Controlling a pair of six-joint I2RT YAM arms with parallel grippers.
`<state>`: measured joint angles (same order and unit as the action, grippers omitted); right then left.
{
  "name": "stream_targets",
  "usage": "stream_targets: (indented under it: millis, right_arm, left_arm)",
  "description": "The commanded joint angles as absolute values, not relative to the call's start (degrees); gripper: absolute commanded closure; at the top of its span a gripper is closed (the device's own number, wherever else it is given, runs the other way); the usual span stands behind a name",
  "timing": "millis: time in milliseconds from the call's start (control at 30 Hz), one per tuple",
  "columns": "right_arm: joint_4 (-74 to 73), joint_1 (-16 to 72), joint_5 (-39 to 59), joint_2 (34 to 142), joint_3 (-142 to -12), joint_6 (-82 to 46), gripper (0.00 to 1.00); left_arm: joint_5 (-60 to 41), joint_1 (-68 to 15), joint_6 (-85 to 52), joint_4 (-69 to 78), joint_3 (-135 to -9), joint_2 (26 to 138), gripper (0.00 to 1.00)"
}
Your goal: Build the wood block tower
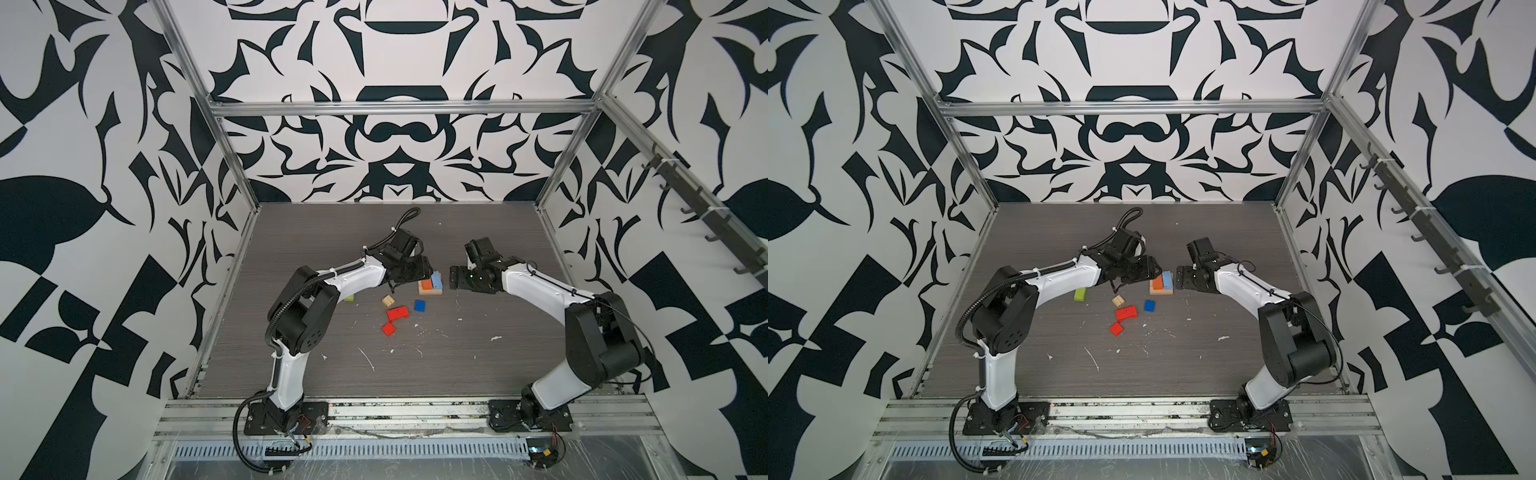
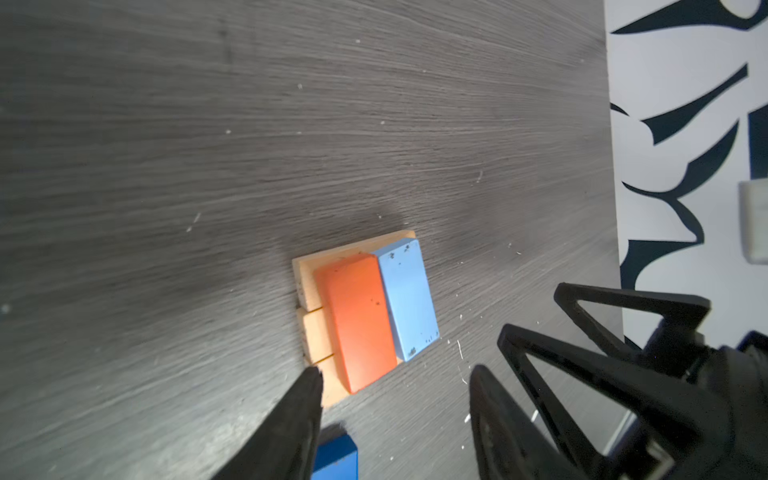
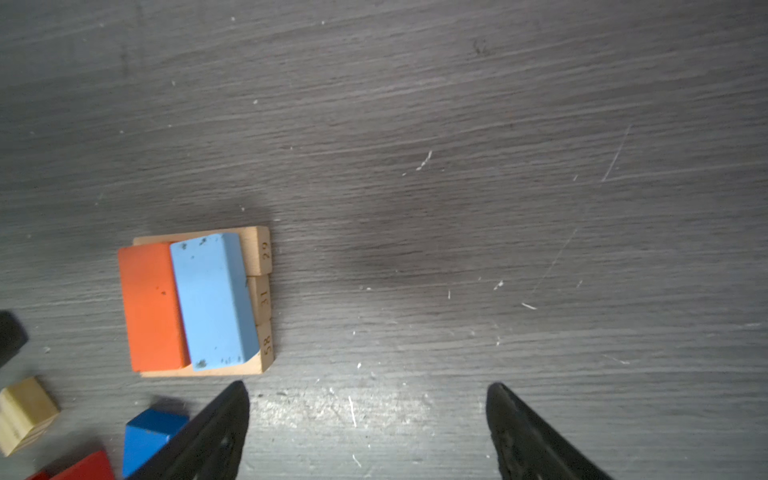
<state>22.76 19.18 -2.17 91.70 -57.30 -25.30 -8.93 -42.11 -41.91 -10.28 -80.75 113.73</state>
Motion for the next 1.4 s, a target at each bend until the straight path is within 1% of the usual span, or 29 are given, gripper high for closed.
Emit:
stream_targets:
  millis: [0, 33, 67, 100, 133, 200, 600, 1367]
  right_arm:
    - [21.43, 18.9, -3.08, 92.34, -59.44, -25.15, 0.07]
    - [21.16, 18.89, -3.0, 92.7, -59.57, -25.14, 0.06]
    - [20.99, 18.89, -2.91, 93.04, -59.72, -25.18, 0.06]
    - [20.84, 18.83, -3.03, 93.31, -59.9, -25.31, 0.05]
    - [20.68, 18.83, -3.09, 93.55, -59.99, -25.31, 0.04]
    - [20.17, 18.79, -2.99, 93.99, -60.29, -25.32, 0.04]
    - [19.1, 18.81, -2.65, 97.32, -61.69, -25.52, 0.04]
    - [17.94, 18.8, 0.07, 99.76, -61.5, -25.45, 0.05]
  left_arm:
    - [-6.09, -41.67, -41.85, -15.24, -81.21, 112.32, 0.31]
    - [-5.68, -41.58, -41.84, -15.74, -81.21, 112.31, 0.27]
    - [-5.52, -41.49, -41.6, -16.13, -81.22, 112.34, 0.2]
    - [-5.29, -41.41, -41.44, -16.51, -81.21, 112.39, 0.16]
    - [-5.12, -41.4, -41.29, -16.82, -81.21, 112.33, 0.09]
    - [-4.2, -41.31, -40.91, -17.38, -81.16, 112.23, 0.0]
    - [0.69, -40.52, -38.79, -24.71, -83.61, 114.24, 0.0]
    - [0.53, -40.61, -39.02, -27.89, -86.74, 118.45, 0.0]
